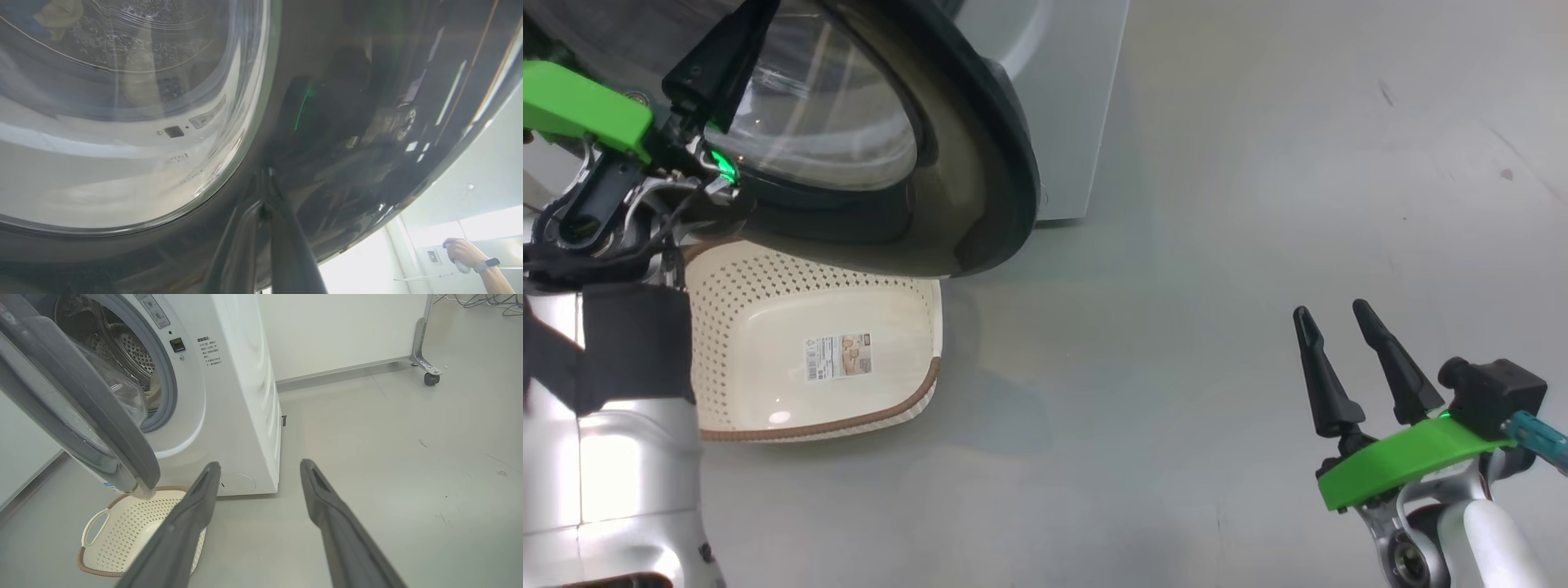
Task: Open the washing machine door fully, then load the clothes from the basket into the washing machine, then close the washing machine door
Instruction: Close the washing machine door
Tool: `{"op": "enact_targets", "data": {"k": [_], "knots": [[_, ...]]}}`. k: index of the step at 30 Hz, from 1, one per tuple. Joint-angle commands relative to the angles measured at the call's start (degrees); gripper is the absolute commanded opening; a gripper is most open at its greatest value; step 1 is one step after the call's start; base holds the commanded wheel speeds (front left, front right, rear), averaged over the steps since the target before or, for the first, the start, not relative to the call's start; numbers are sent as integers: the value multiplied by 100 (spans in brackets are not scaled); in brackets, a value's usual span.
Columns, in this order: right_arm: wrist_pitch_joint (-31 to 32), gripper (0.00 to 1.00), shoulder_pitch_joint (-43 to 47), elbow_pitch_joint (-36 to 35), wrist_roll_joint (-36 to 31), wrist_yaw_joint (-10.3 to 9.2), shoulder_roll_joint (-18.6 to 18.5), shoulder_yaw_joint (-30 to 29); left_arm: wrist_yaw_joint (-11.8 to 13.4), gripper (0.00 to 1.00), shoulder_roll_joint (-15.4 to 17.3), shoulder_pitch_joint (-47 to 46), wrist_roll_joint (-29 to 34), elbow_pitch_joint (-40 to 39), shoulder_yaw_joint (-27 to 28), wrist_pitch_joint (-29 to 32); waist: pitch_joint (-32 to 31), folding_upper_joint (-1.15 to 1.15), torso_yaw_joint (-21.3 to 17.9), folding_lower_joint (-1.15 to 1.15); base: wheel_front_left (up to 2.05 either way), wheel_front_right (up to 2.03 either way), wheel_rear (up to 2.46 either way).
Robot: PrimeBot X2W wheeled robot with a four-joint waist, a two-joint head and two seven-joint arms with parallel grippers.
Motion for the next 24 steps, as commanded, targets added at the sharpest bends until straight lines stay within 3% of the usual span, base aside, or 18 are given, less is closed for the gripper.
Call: {"op": "enact_targets", "data": {"k": [1,13,24], "knots": [[-82,100,-234,-143,58,58,-16,147,-69,0,138,-317,77,-229,43,-135,29,0,-64,0,0,0,0],[-274,100,-368,112,178,58,-16,268,-71,0,175,-422,60,12,-63,-933,71,0,-391,0,0,0,0],[-336,100,-323,189,79,58,-16,-70,-71,0,264,6,73,102,-426,-1002,-39,0,-94,0,0,0,0]]}}
